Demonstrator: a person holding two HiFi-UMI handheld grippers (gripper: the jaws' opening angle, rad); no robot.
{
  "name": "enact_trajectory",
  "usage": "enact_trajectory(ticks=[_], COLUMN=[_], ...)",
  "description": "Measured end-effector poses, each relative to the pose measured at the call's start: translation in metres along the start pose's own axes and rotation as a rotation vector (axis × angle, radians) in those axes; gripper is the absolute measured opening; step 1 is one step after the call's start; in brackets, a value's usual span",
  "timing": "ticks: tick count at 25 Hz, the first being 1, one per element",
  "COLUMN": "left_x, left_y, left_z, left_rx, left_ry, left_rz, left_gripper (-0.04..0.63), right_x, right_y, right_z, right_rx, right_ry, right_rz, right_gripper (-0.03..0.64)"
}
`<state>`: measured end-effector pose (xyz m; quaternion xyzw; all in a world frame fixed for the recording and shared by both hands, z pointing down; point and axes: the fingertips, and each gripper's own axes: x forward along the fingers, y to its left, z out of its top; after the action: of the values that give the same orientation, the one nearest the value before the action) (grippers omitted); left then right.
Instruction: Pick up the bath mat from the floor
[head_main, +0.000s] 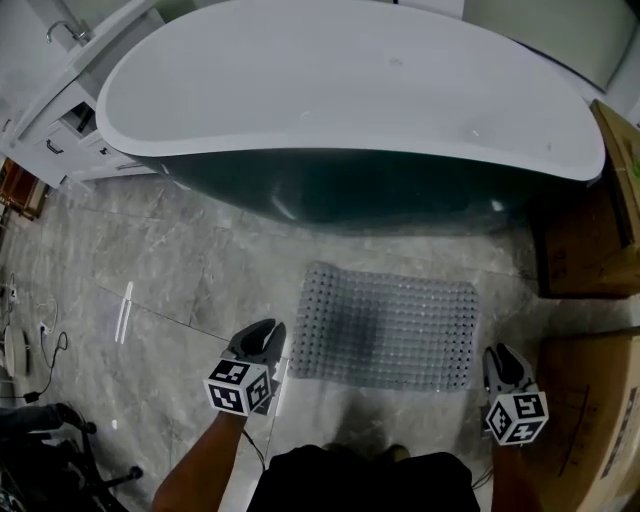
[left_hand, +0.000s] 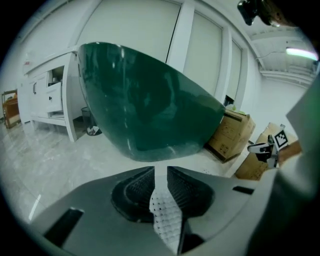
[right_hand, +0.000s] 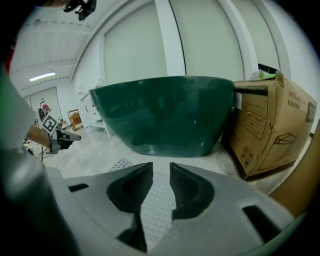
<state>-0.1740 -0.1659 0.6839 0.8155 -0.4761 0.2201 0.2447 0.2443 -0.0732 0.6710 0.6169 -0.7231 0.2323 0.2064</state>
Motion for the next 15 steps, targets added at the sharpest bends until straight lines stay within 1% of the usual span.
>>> enact_trajectory(ticks=[2, 6, 11, 15], left_x=[0.017, 0.050, 0.091, 0.119], left_y=[0.009, 0.028, 0.049, 0.061], left_z=[-0.021, -0.062, -0.107, -0.141], left_rx=[-0.012, -0.037, -0.080, -0.128], left_ry=[0.023, 0.069, 0.102, 0.133], left_rz=[0.002, 0.007, 0.003, -0.008], left_gripper=[0.087, 0.133, 0.183, 0.210], right_x=[0.017, 0.050, 0.085, 0.104], right_y=[-0.007, -0.021, -0.042, -0.058], right_z=[-0.021, -0.062, -0.111, -0.146], right_rx=[0.001, 0.017, 0.085, 0.111], right_ry=[0.019, 0.052, 0.077, 0.091], right_rz=[-0.002, -0.008, -0.021, -0.036], right_gripper=[0.120, 0.157, 0.210, 0.230])
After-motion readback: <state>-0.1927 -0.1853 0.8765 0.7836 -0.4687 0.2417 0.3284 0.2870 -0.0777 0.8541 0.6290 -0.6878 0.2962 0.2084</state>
